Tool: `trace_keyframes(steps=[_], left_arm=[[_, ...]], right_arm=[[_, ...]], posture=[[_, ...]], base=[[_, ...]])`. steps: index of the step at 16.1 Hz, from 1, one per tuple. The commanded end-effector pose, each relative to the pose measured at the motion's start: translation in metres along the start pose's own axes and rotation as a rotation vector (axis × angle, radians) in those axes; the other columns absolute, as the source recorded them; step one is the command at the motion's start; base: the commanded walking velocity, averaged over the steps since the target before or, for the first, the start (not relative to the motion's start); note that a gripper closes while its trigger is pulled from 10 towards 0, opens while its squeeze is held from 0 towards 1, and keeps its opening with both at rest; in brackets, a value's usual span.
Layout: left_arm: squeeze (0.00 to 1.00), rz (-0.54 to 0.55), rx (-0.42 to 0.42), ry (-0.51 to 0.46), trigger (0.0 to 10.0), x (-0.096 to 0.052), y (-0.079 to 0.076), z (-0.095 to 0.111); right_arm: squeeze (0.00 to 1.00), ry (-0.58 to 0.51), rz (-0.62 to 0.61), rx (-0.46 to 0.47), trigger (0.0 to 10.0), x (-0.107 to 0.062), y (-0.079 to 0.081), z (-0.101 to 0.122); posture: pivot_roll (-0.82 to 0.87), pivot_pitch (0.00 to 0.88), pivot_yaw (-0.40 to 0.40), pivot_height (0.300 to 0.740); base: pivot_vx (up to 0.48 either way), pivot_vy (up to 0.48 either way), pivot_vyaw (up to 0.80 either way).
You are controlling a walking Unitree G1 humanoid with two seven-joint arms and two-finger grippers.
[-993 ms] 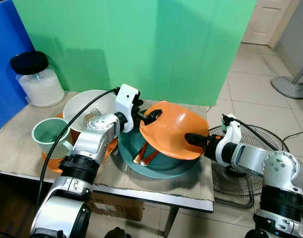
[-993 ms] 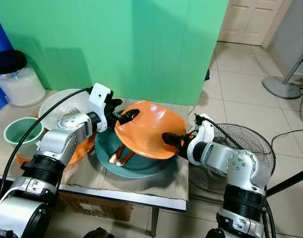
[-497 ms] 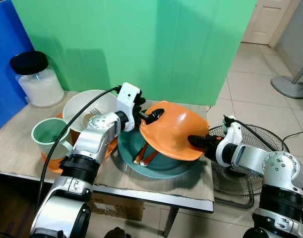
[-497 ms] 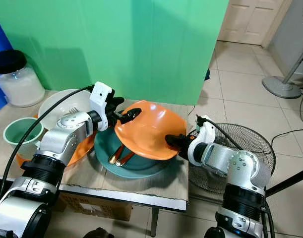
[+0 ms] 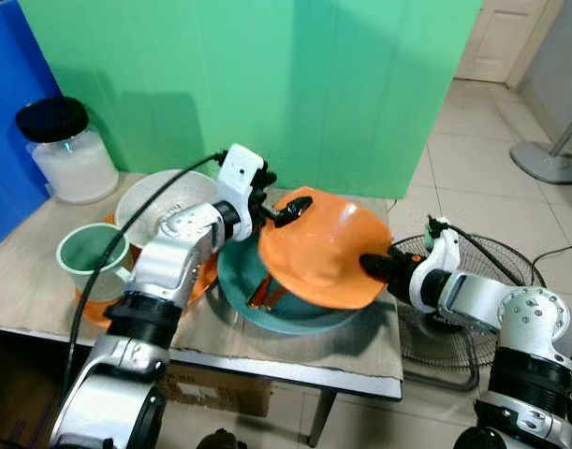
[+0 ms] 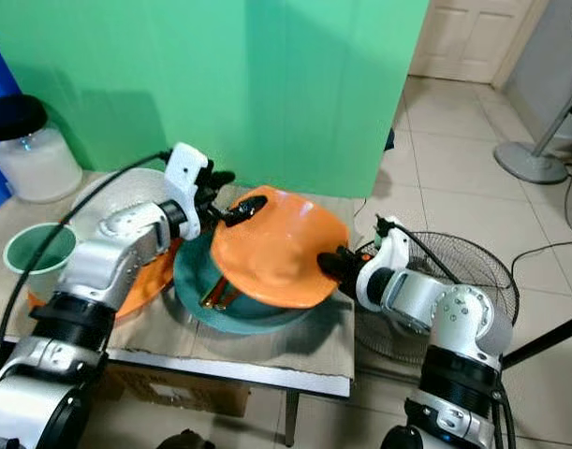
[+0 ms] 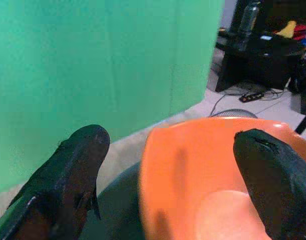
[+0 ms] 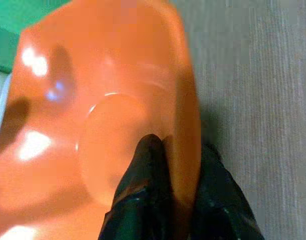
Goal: Setting the table
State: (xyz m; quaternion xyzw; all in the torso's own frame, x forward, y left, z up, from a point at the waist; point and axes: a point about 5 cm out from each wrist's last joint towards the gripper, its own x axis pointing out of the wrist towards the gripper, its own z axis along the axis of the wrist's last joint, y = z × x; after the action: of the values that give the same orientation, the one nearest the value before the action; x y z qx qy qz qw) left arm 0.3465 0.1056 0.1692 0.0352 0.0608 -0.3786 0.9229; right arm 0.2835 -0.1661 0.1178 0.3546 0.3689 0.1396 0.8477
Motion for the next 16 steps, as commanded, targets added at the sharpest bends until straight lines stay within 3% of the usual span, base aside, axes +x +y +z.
trace_keyframes(steps=[1,5,8,14,16], left_arm=[[0.00,-0.021,0.014,-0.008,10.0,-0.002,-0.003,0.005],[0.00,-0.007,0.040,-0.072,10.0,-0.013,-0.005,0.023],[0.00,0.008,0.064,-0.150,10.0,-0.027,-0.014,0.040],[0.00,0.031,0.023,-0.179,10.0,-0.046,-0.025,0.042],[0.00,0.044,-0.004,-0.168,10.0,-0.050,-0.029,0.039]], right_arm=[[0.00,-0.006,0.003,-0.008,0.0,-0.001,0.005,0.002],[0.00,-0.024,0.021,0.016,0.0,-0.002,0.007,0.003],[0.00,-0.112,0.079,0.020,0.0,-0.011,0.019,0.013],[0.00,-0.299,0.165,-0.004,0.0,-0.026,0.028,0.025],[0.00,-0.275,0.195,0.011,0.0,-0.025,0.031,0.019]], posture=[[0.07,0.000,-0.001,0.740],[0.08,0.000,0.009,0.740],[0.08,0.000,0.015,0.740],[0.09,0.000,0.021,0.740],[0.09,0.000,0.019,0.740]], base=[[0.000,0.000,0.00],[0.000,0.000,0.00],[0.000,0.000,0.00],[0.000,0.000,0.00],[0.000,0.000,0.00]])
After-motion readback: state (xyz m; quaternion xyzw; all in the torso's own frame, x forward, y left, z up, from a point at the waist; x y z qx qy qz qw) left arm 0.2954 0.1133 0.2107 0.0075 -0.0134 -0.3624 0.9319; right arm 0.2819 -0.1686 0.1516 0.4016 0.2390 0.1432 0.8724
